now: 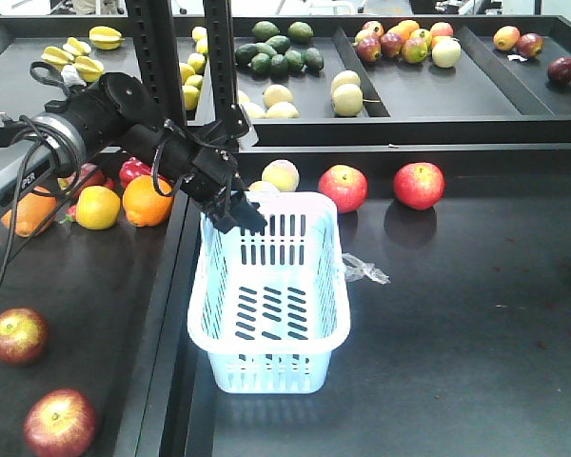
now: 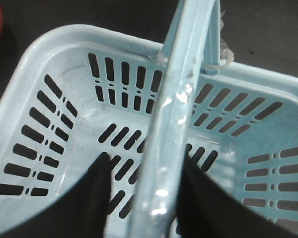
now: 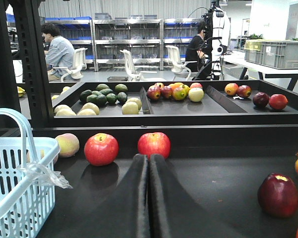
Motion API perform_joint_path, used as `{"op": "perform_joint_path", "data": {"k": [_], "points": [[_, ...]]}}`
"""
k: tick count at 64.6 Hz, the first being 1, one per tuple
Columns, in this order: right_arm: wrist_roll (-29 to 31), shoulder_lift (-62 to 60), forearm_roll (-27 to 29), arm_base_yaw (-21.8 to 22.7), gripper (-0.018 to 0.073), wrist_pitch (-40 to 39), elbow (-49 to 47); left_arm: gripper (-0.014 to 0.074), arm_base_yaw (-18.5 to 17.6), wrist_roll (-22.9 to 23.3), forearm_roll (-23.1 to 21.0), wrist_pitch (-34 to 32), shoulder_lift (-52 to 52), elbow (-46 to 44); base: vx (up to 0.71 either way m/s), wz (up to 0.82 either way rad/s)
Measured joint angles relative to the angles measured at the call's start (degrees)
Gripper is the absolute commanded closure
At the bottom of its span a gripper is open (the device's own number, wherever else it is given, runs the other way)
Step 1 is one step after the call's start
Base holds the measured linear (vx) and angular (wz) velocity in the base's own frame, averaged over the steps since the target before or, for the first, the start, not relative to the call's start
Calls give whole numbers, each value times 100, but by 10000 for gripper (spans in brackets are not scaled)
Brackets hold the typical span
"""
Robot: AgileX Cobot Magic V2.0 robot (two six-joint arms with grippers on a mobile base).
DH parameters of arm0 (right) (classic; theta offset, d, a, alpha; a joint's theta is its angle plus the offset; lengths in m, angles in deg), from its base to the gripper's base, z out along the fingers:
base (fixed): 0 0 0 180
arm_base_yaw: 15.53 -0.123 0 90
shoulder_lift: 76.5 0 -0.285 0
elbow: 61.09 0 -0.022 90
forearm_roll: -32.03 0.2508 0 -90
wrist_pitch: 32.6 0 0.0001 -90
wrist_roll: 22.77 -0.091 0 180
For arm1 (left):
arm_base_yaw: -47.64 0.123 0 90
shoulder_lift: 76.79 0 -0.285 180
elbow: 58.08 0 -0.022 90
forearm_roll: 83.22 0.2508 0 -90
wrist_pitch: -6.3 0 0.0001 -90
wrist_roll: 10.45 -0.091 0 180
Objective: Pick three apples into basket with both arms
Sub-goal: 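Close the left gripper on the handle and lift the basket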
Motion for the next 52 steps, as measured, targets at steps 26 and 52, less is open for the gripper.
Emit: {"op": "perform_joint_path", "data": {"k": [26,52], "points": [[0,0,0,0,568,0,0,604,-57,2248,51,82,690,40,0,0],[0,0,0,0,568,0,0,604,-821,3495,286,89,3133,2381,0,0]]}}
